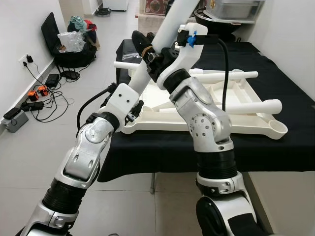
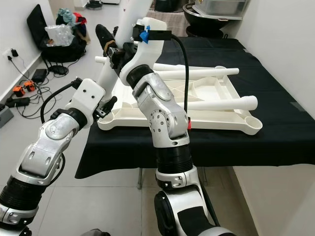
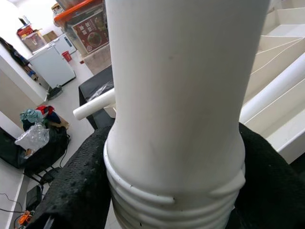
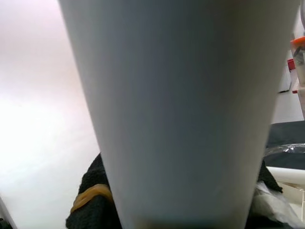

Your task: Building children table

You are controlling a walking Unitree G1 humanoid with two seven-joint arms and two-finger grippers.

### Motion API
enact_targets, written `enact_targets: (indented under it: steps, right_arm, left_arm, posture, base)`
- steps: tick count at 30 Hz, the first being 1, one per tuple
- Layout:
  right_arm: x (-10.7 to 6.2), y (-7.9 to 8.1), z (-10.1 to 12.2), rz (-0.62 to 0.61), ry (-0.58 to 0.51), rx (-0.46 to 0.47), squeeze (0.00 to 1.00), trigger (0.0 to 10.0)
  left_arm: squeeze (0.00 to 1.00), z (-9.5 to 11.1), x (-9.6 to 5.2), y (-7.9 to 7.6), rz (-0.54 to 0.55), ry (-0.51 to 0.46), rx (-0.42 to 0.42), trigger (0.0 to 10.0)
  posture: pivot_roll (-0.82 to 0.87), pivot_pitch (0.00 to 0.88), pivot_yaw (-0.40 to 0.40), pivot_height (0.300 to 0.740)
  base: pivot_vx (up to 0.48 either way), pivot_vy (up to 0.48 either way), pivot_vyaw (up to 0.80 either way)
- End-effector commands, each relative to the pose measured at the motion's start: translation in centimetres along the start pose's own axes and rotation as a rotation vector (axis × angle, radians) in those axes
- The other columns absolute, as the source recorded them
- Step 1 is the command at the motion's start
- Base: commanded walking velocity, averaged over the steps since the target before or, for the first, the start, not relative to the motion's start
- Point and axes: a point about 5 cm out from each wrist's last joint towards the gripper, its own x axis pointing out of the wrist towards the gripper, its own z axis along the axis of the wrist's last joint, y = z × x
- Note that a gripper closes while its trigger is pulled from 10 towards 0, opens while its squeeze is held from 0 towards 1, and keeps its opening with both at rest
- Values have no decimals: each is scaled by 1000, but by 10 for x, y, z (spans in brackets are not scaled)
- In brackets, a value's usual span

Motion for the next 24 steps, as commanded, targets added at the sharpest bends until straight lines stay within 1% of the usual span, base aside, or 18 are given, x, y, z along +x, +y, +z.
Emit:
enact_targets:
  steps: [1,9,10,12,14,15,16,17,18,21,22,24]
  right_arm:
    - [1,13,-6,44,5,32,0,0]
    - [2,11,-5,25,-4,32,0,0]
    - [2,11,-5,24,-6,32,0,0]
    - [3,10,-5,21,-7,31,0,0]
    - [4,5,-3,7,-15,29,0,0]
    - [4,5,-3,7,-15,29,0,0]
    - [4,2,-1,-2,-19,23,0,0]
    - [4,-4,1,-24,-28,6,0,0]
    - [4,-4,1,-24,-28,6,0,0]
    - [3,-13,5,-63,-35,-16,0,0]
    - [3,-17,6,-78,-38,-24,0,0]
    - [1,-24,7,-108,-42,-37,0,0]
  left_arm:
    - [0,5,0,-8,-33,-26,5,10000]
    - [0,4,-1,-11,-46,-23,11,10000]
    - [1000,1,-2,-11,-56,-6,-3,10000]
    - [1000,-1,-3,-11,-57,0,-14,10000]
    - [1000,-3,-5,-6,-40,7,-14,10000]
    - [1000,-3,-5,-6,-40,7,-14,10000]
    - [1000,-3,-6,-2,-20,4,-3,10000]
    - [1000,-4,-8,7,29,9,23,10000]
    - [1000,-4,-8,7,29,9,23,10000]
    - [1000,-7,-10,21,123,24,68,10000]
    - [16,-8,-12,26,150,29,80,10000]
    - [0,-10,-15,34,201,32,94,10000]
  posture:
    - [-21,19,-35,740]
    - [-22,18,-33,740]
    - [-22,18,-33,740]
    - [-18,15,-33,740]
    - [-19,15,-33,740]
    - [-19,15,-33,740]
    - [-19,14,-33,740]
    - [-18,13,-34,740]
    - [-18,13,-34,740]
    - [-15,13,-35,740]
    - [-15,13,-35,740]
    - [-13,12,-37,740]
  base:
    - [0,0,0]
    - [0,0,0]
    - [0,0,0]
    - [0,0,0]
    - [0,0,0]
    - [0,0,0]
    - [0,0,0]
    - [0,0,0]
    - [0,0,0]
    - [0,0,0]
    - [0,0,0]
    - [0,0,0]
